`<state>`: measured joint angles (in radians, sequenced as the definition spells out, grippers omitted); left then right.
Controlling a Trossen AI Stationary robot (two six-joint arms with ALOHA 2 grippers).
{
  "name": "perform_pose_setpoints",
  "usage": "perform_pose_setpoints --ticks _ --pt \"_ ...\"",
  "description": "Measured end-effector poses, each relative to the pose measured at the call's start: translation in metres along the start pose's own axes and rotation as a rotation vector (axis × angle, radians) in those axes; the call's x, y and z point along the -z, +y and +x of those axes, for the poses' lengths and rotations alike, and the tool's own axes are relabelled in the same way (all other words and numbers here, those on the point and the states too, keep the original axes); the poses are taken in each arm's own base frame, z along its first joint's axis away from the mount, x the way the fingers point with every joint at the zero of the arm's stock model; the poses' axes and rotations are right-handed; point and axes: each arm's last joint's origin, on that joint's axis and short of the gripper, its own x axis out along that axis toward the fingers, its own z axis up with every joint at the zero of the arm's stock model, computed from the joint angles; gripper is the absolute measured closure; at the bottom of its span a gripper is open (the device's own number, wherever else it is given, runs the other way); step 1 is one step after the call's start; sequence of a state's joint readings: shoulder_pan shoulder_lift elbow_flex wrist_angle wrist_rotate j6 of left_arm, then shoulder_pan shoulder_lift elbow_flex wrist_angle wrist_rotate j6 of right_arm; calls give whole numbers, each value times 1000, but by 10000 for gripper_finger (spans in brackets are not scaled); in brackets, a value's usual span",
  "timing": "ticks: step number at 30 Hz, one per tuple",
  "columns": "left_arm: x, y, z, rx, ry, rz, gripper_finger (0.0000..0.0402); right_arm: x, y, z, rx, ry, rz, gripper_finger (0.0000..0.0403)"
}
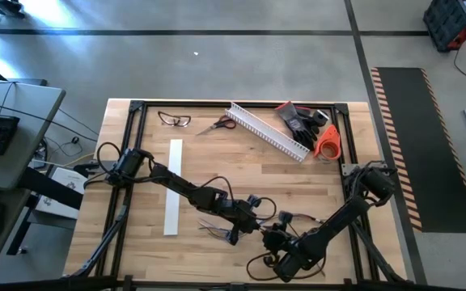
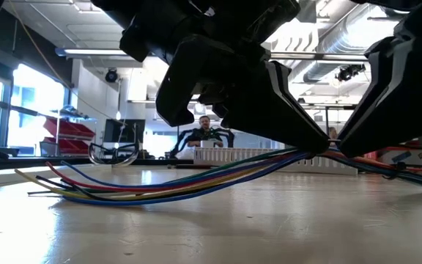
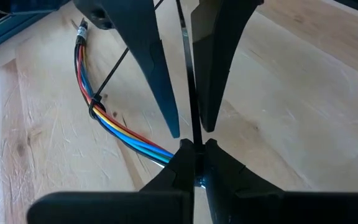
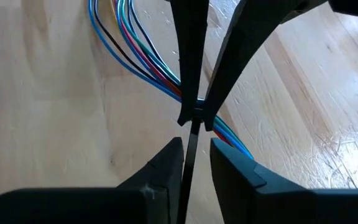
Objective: Ziptie cables
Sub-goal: Wrap the black zip tie on the cable wires
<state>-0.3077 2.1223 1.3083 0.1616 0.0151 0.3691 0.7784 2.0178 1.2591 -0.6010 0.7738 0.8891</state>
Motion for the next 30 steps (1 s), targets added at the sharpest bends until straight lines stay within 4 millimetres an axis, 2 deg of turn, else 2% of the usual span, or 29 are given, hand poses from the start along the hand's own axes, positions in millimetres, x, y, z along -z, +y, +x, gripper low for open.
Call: perform_pose_setpoints --ticks 6,12,21,24,28,30 --pt "0 0 0 0 0 0 401 1 0 0 -15 19 0 339" --pt "0 0 0 1 0 0 401 1 1 0 -28 36 3 396" --pt "0 0 0 1 2 0 401 6 4 -5 -43 62 110 402" --pt "1 -1 0 9 12 1 401 19 10 -17 -70 104 195 402" --pt "3 -2 0 14 39 0 401 55 31 -36 -119 182 324 402" --pt "3 -2 0 12 40 0 401 66 36 -44 -118 183 404 402"
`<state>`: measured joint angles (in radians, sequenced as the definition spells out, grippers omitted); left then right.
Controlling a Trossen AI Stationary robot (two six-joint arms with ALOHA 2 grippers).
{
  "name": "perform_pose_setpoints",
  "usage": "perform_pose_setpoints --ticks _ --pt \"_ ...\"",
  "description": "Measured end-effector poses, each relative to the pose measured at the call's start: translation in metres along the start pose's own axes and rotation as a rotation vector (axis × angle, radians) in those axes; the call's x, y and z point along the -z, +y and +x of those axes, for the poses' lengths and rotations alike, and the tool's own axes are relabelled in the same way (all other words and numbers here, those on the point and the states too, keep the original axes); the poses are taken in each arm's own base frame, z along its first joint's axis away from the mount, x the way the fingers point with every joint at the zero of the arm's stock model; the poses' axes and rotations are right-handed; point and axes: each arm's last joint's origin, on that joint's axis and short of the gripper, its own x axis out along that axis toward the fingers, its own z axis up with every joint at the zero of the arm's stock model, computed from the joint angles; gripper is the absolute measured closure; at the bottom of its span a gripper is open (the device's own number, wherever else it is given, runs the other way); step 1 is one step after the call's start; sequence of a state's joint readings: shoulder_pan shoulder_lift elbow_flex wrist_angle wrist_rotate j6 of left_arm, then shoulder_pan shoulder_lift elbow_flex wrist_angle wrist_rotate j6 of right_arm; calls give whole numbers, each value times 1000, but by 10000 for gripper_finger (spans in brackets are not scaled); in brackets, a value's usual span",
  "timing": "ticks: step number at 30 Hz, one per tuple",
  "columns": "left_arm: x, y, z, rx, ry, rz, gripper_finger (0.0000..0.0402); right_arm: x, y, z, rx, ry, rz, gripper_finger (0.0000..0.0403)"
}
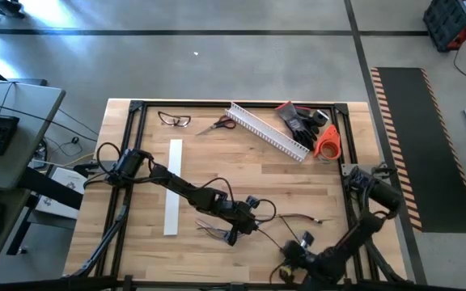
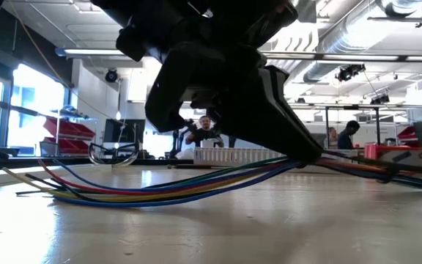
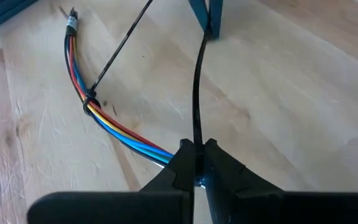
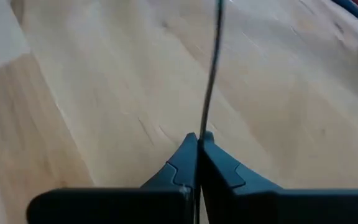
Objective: Ziptie cables
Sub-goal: Wrap the black zip tie on the cable wires
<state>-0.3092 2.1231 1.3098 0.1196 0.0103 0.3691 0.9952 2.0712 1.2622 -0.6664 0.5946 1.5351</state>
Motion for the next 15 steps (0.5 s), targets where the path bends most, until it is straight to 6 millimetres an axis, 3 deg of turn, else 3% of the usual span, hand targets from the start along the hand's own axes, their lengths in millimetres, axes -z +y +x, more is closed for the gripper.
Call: perform_pose_setpoints --ticks 3,8,11,15 --pt "0 0 0 0 0 7 401 7 -3 -11 3 -14 58 402" --pt "0 1 0 -4 -4 0 401 -14 -17 -45 27 161 -41 393" --pt "0 1 0 -4 -3 -3 401 -35 -25 -60 2 222 -145 356" --pt "0 1 0 -4 -5 -11 401 -69 -29 -68 -93 215 -247 275"
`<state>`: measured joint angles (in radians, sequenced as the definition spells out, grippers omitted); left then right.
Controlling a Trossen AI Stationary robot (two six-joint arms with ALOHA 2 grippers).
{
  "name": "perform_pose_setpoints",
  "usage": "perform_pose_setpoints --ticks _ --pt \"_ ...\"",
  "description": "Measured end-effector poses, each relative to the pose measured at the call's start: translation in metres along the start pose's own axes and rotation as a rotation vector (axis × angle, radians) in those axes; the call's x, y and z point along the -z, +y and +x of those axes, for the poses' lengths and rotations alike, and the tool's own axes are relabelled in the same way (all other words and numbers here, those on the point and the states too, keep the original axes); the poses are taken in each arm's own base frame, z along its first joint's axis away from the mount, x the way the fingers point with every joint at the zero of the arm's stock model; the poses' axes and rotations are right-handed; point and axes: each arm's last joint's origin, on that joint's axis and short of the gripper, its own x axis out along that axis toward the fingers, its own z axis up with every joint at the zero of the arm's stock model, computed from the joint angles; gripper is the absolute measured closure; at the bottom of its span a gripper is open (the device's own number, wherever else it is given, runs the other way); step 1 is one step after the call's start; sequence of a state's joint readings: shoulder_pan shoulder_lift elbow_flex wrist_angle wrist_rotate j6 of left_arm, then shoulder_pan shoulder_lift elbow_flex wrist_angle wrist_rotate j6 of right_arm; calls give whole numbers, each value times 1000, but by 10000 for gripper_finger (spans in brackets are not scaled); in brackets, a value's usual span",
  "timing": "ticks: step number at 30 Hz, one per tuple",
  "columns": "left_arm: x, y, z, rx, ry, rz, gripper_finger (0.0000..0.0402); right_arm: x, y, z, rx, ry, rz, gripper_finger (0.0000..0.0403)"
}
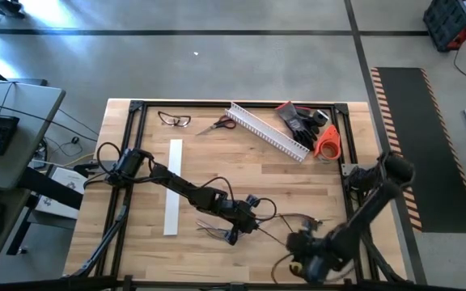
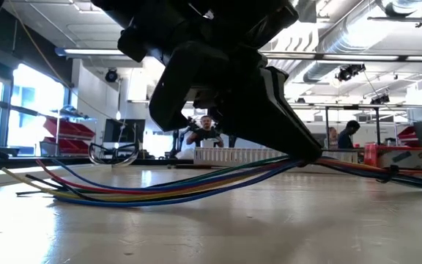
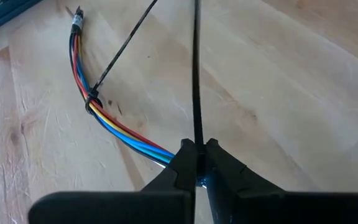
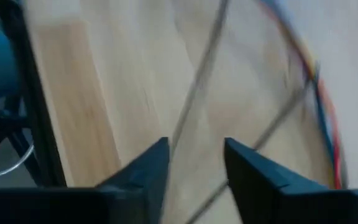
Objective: Ziptie cables
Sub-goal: Wrap the black zip tie on the cable wires
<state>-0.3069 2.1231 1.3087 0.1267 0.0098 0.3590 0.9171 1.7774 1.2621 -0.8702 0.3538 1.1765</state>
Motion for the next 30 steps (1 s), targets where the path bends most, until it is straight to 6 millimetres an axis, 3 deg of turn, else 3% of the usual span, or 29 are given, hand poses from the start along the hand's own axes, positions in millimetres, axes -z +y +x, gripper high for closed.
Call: perform_pose_setpoints --ticks 4,9,12,17,30 --pt "0 0 0 1 -1 -17 401 -33 -4 5 -52 -96 -109 203" --pt "0 0 0 -1 -4 -25 401 -64 -19 48 27 -57 -28 177" --pt "-1 0 0 1 -5 -26 401 -72 -20 68 33 -72 -16 188" --pt "-1 0 0 2 -8 -25 401 -79 -17 79 1 -99 -23 224" --pt "-3 1 0 -5 -32 -37 401 -78 -17 84 41 -129 -18 333"
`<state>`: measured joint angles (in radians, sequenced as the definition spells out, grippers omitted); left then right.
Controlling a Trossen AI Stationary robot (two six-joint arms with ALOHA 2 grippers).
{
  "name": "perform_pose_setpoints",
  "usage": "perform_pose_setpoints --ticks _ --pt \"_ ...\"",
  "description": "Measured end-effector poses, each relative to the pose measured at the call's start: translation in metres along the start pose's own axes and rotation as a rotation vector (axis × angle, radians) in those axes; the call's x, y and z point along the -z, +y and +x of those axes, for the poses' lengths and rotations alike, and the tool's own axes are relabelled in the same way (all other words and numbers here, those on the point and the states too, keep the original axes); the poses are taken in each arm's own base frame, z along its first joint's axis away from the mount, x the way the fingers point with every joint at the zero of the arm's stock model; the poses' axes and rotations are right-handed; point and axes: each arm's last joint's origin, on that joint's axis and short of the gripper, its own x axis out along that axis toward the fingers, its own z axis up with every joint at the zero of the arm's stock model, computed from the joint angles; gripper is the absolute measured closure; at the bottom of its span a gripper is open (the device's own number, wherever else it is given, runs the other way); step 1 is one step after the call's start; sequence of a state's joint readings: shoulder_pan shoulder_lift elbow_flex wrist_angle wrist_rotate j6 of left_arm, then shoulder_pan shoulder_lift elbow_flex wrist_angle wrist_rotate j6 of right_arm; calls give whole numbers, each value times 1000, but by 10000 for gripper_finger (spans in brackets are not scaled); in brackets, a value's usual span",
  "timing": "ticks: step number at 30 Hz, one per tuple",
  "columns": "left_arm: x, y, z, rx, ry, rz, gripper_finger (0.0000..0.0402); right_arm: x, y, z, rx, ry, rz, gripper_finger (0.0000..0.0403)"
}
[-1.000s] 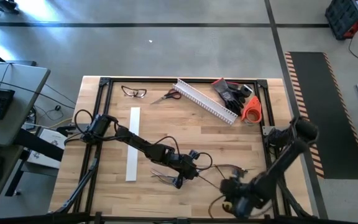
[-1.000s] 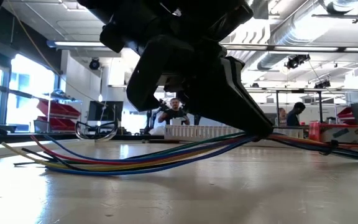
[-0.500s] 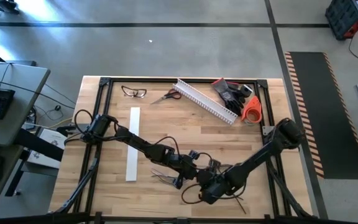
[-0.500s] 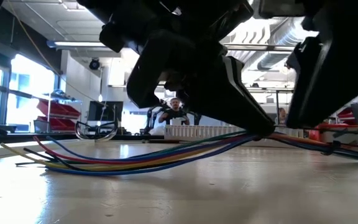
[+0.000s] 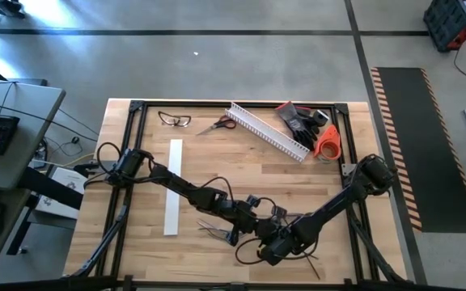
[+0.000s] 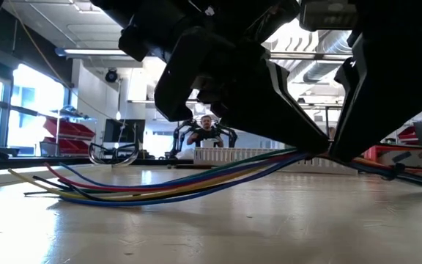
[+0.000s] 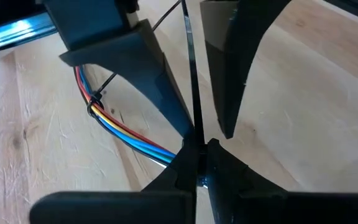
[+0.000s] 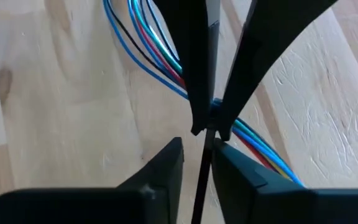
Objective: Ziptie cables
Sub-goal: Wrap the black zip tie on the cable wires, then put the zip tied cable wires into the white cable duct
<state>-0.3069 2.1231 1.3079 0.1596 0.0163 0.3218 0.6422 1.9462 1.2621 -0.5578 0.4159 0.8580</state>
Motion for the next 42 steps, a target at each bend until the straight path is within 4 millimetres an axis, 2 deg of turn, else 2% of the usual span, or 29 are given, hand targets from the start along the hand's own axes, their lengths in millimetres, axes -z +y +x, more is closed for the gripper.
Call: perform_pose_setpoints --ticks 8,13,18,20,24,28,31,36,38,42 --pt "1 -1 0 6 6 -15 401 1 1 0 4 1 17 397" --pt "2 -1 0 11 33 -28 401 9 5 -4 1 23 72 402" --pt "10 -3 -1 16 86 -37 401 46 20 -4 3 183 130 402" --pt "11 -3 0 10 84 -40 401 54 25 -7 -4 210 166 402" --pt "12 -3 0 4 88 -41 401 59 27 -15 14 180 208 402" --pt "11 -3 0 -1 74 -25 400 53 17 -38 14 212 199 400" --pt "12 -3 0 2 84 -24 382 47 9 -54 13 219 182 378" --pt "14 2 -5 7 131 -73 310 39 -1 -74 1 201 189 293" --pt "13 5 -14 11 168 -88 279 39 -3 -81 -13 198 161 257" --pt "-3 12 -43 -62 206 -116 237 48 1 -91 -17 159 36 198"
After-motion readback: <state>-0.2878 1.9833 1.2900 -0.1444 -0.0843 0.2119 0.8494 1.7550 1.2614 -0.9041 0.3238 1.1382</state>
